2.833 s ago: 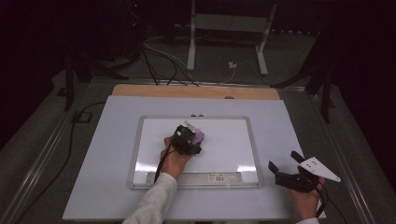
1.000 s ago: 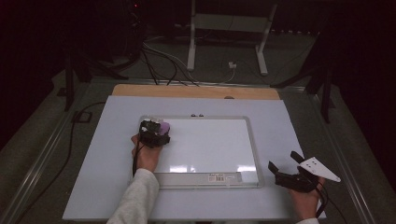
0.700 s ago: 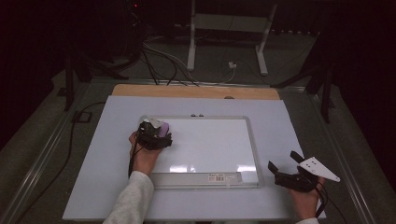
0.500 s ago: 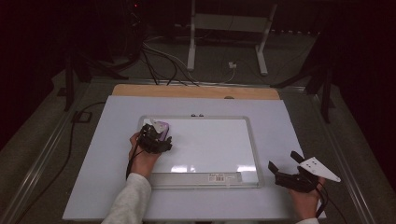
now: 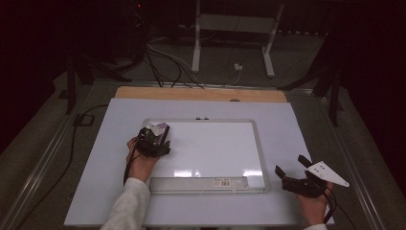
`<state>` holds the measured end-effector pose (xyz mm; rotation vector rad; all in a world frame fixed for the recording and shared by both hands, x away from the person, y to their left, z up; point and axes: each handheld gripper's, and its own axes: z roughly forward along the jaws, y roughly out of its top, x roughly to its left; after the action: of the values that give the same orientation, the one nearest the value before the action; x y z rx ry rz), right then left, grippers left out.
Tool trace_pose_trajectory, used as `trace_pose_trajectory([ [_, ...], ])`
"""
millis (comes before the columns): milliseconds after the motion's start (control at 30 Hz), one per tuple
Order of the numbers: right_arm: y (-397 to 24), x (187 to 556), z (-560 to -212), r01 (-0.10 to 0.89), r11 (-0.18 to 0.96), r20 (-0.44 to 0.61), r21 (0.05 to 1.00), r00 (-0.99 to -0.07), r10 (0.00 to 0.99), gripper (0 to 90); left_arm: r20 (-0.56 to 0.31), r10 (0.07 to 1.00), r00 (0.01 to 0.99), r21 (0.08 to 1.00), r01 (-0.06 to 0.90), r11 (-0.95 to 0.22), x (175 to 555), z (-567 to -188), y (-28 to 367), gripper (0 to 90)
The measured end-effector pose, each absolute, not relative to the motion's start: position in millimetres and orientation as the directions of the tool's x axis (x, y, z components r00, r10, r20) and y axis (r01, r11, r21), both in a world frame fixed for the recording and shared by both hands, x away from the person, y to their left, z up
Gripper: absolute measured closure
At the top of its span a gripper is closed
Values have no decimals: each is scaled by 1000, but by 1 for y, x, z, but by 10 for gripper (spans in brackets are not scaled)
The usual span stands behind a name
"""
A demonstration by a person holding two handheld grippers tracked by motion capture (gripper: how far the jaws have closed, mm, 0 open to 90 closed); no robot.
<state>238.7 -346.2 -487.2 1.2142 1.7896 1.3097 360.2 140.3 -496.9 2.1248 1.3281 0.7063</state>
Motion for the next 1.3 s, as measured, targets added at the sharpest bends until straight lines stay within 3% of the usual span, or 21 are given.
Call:
trace_pose_trajectory([
  [300,-345,239,-488,322,95,44,942,-400,915,6,124,940,318,678,664,-314,354,-499,156,626],
  [1300,-346,239,-487,321,91,49,943,-402,914,6,61,994,89,687,719,-106,382,-501,163,637],
])
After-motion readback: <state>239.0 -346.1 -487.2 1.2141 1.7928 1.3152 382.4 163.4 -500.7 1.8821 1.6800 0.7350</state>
